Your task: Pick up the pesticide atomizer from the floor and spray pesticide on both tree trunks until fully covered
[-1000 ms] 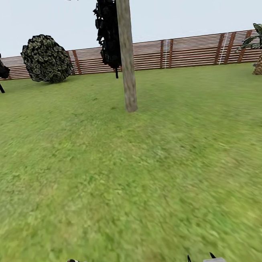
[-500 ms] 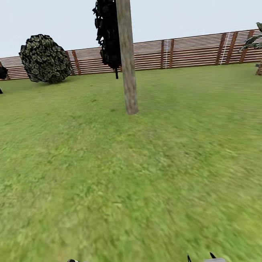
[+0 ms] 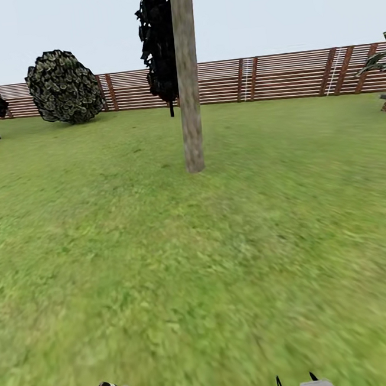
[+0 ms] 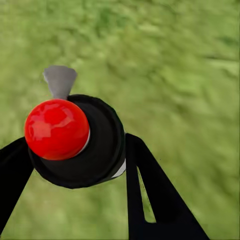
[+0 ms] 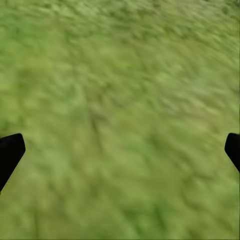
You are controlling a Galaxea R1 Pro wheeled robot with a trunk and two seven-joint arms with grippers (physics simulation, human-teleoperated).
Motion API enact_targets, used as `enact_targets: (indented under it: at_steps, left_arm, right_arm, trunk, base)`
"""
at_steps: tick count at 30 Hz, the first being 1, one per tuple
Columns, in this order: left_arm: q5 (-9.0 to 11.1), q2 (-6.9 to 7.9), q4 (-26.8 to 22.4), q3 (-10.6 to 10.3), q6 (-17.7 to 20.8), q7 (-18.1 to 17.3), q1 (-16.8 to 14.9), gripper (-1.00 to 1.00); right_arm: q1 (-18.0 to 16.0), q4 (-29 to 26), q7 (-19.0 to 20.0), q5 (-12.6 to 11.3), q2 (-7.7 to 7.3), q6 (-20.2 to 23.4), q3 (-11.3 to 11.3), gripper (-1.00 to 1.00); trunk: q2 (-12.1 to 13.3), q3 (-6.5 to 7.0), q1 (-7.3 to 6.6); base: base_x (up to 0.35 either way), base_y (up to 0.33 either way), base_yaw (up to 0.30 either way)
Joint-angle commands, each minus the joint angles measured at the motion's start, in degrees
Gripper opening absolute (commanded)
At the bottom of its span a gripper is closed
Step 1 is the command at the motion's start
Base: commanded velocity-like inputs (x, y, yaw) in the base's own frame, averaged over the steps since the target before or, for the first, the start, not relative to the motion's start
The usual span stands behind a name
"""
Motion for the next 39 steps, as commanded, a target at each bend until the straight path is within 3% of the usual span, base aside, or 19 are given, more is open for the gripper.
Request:
enact_targets:
  at_steps: [1,39]
  left_arm:
    - [0.0,0.0,0.0,0.0,0.0,0.0,0.0,-1.0]
    - [0.0,0.0,0.0,0.0,-0.1,0.0,0.0,-1.0]
  right_arm:
    - [0.0,0.0,0.0,0.0,0.0,0.0,0.0,1.0]
    - [0.0,0.0,0.0,0.0,0.0,0.0,0.0,1.0]
  trunk:
    - [0.0,0.0,0.0]
    - [0.0,0.0,0.0]
  base:
    - [0.342,0.0,0.0]
    - [0.342,0.0,0.0]
